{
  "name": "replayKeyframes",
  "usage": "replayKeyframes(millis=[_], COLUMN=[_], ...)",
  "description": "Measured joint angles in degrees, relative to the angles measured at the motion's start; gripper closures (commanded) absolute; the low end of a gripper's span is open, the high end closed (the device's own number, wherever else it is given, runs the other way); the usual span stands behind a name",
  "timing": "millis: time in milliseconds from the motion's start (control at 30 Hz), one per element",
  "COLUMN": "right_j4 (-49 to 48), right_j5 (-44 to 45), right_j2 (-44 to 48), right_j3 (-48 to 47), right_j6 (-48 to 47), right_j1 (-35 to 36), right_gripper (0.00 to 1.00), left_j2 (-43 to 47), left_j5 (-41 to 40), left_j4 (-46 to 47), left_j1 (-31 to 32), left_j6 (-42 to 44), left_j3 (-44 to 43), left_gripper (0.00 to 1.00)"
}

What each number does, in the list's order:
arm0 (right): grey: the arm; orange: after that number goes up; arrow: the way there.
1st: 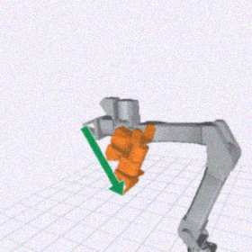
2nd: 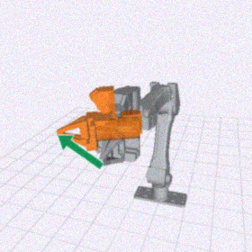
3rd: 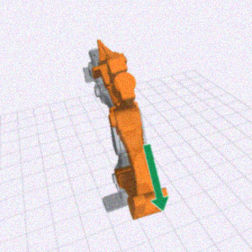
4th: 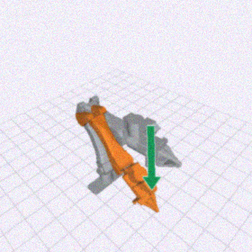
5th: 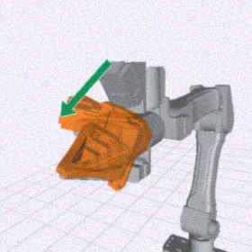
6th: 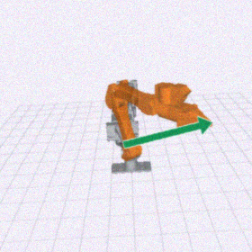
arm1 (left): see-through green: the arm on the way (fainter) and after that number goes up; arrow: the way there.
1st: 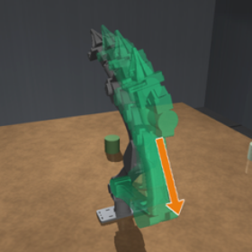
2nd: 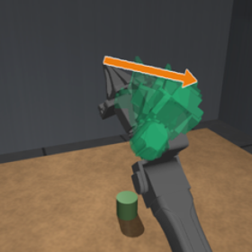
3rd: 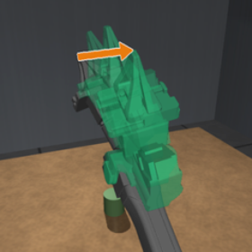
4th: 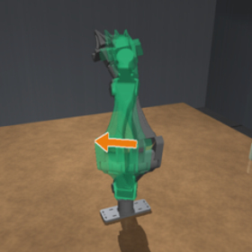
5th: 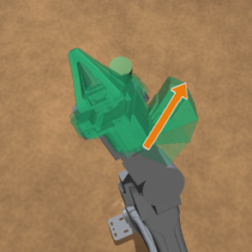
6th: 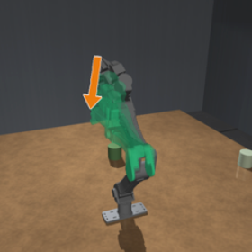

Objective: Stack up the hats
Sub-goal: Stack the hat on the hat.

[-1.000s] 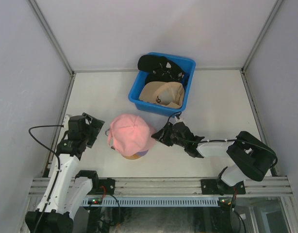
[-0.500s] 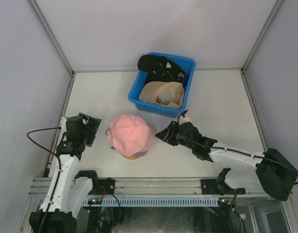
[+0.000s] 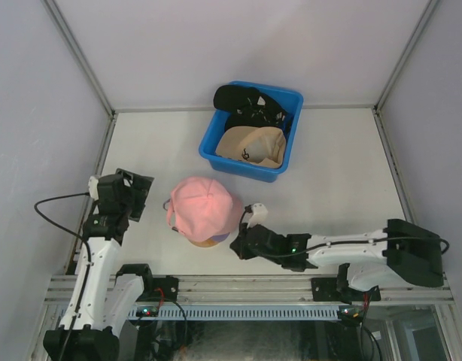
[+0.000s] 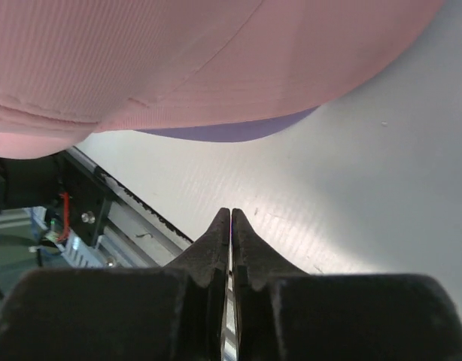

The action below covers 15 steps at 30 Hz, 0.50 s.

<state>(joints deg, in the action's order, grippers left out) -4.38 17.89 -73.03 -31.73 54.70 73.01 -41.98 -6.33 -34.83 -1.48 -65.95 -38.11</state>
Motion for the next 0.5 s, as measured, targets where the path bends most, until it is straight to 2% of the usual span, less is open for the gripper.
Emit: replayKeyframes(millis=[200,500], right_j4=[-5.5,-15.7], right_j5=[3.4,5.8], right_j2=[-13.1,-25.5], right_j3=[-5.0,-10.0], right_j6=[-2.8,-3.8], right_j1=[4.0,4.2], right_gripper=[1.0,1.0], left_j2=[-0.6,-4.8], left_j5=[-2.2,-4.3], left_j4=[-1.3,-2.3], left_j1=[0.0,-0.1], left_j6=[0.6,2.1], left_j3=[-4.8,-11.5], left_gripper=[0.0,0.0])
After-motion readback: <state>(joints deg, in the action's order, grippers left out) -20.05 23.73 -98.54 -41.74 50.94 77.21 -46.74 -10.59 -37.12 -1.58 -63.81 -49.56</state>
